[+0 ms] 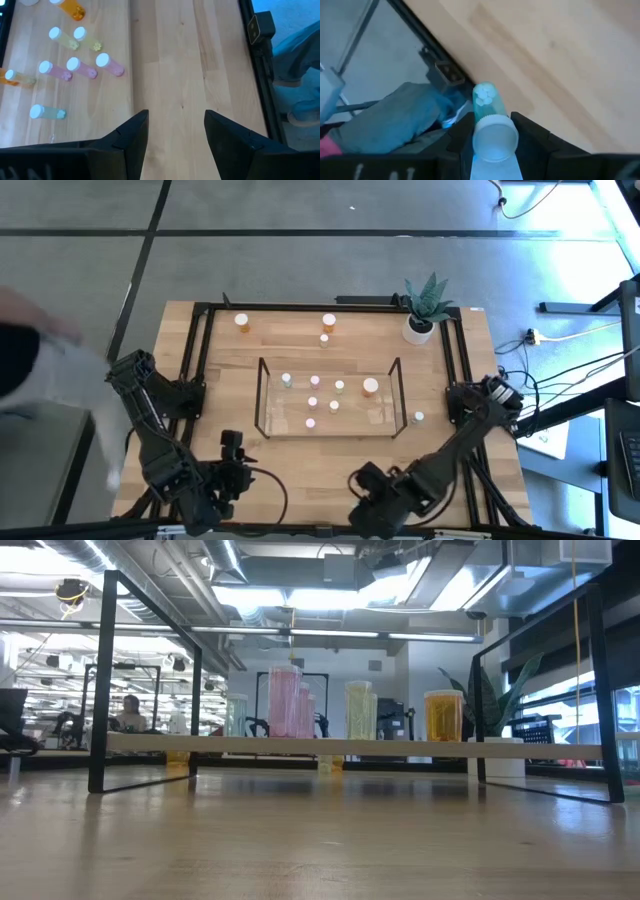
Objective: Pick and place medicine bottles onto shelf by color
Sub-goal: Put the bottom blue pill bottle on the shelf aligned with the other blue pill bottle
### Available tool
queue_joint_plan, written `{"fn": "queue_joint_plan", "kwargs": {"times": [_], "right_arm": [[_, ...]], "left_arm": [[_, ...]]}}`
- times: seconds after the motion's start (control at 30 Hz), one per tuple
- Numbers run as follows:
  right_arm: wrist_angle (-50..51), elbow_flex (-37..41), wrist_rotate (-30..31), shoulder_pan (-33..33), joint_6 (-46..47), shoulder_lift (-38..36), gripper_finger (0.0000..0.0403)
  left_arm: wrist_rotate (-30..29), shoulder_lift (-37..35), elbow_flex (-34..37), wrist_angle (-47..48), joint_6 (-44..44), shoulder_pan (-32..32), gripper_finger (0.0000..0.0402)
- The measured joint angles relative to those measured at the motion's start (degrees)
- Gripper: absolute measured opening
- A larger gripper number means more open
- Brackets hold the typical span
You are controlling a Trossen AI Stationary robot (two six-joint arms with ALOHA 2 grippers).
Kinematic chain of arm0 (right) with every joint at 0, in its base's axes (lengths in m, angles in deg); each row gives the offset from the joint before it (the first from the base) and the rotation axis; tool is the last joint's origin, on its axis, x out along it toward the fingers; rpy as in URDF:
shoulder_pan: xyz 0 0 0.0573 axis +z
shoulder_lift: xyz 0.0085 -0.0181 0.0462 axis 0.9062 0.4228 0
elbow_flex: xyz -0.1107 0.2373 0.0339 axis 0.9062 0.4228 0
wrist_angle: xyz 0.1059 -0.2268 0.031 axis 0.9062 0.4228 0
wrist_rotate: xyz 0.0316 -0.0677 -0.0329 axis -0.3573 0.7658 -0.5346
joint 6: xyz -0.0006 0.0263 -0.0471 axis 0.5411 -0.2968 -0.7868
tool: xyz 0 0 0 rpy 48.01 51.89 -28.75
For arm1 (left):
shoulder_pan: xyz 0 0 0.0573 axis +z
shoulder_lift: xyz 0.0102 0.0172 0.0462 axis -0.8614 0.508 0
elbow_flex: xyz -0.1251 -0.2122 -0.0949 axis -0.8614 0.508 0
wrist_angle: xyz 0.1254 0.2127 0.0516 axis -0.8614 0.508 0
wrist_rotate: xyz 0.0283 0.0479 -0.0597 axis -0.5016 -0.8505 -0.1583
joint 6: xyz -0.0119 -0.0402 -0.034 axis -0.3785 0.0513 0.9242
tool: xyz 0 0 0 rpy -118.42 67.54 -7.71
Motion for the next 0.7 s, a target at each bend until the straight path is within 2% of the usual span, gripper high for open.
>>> {"fn": "queue_joint_plan", "kwargs": {"times": [0.17, 0.27, 0.5, 0.7], "right_arm": [[7.76, -9.07, 0.05, -4.11, -8.28, 3.82, 0.0118], [8.66, -12.76, 0.04, -6.73, -13.91, 5.66, 0.0118], [8.73, -17.8, -0.11, -12.04, -25.29, 10.26, 0.0117], [8.89, -18.83, -2.79, -14.7, -29.74, 15.74, 0.0117]], "left_arm": [[0.0, 0.0, 0.0, 0.0, 1.05, -0.21, 0.0186], [-0.02, 0.0, 0.0, 0.0, 1.18, -0.61, 0.0186], [0.01, -0.02, 0.0, 0.0, 4.41, -2.23, 0.0185], [0.02, -0.02, 0.0, 0.0, 6.02, -3.96, 0.0186]]}}
